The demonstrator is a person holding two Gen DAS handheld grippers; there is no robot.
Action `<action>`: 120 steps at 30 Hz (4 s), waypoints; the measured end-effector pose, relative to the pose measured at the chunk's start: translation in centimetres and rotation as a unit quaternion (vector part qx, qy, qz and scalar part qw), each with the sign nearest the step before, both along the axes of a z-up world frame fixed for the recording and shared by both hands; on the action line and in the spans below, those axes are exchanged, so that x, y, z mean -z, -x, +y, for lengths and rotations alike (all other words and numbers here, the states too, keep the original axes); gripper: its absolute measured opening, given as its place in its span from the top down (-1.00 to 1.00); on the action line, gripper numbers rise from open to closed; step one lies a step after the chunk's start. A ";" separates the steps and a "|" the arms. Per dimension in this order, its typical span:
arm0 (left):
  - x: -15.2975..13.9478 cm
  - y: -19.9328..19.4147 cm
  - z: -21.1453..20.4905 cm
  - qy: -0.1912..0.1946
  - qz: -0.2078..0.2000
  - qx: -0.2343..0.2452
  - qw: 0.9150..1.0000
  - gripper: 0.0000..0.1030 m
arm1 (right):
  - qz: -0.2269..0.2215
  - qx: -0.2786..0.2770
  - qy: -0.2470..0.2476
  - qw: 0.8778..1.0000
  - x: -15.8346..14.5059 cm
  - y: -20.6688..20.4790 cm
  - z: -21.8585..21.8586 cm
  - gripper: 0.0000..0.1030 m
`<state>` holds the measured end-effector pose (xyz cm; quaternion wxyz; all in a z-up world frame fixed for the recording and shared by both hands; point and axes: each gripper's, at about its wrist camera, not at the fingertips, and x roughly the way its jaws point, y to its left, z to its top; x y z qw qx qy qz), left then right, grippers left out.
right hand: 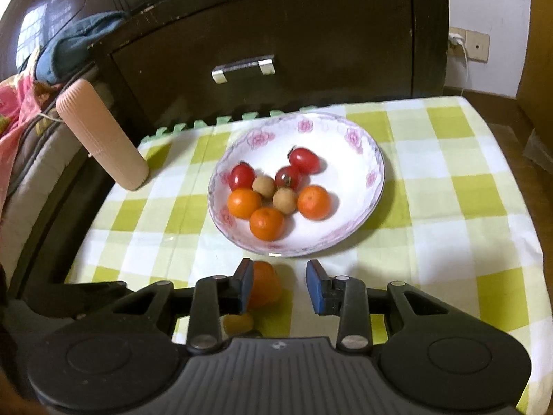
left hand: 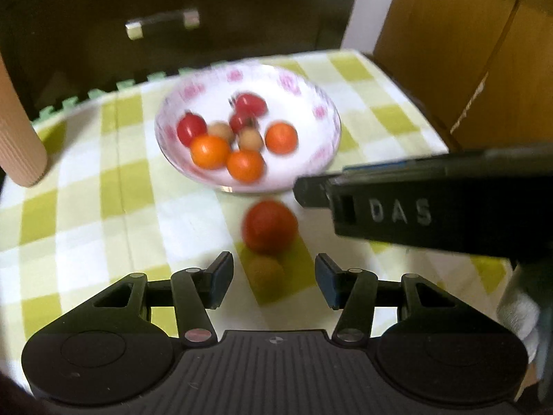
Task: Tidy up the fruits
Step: 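Move both tools back toward the large tomato and longan on the tablecloth, then grasp the large red tomato with the right tool while the left tool grasps a brown longan, then carry the large tomato and the longan over the white flowered plate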
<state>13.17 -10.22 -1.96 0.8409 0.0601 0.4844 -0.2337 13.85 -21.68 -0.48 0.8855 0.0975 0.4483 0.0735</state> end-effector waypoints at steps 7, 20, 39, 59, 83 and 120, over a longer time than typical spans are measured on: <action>1.7 -0.4 -0.5 -0.020 0.000 -0.003 1.000 0.08 | 0.013 -0.004 -0.006 1.000 0.8 -0.2 0.2 0.36; 2.1 -0.1 0.7 -0.023 0.009 -0.009 1.000 0.35 | 0.038 -0.018 -0.004 0.999 2.5 -1.4 1.9 0.35; 2.4 -0.2 1.5 -0.021 0.017 -0.006 1.000 0.32 | 0.061 -0.033 -0.002 0.998 4.6 -2.3 2.9 0.23; 1.5 -0.2 1.7 -0.011 0.011 -0.018 1.000 0.34 | 0.041 -0.002 0.020 0.999 2.4 1.8 -0.5 0.23; 0.1 -0.9 1.8 0.008 0.004 -0.034 0.999 0.35 | 0.025 0.011 0.026 0.999 1.3 2.5 -0.7 0.23; -3.5 -2.9 1.4 -0.012 -0.078 -0.055 0.995 0.38 | -0.028 0.032 0.028 0.999 -1.9 -0.1 -0.6 0.23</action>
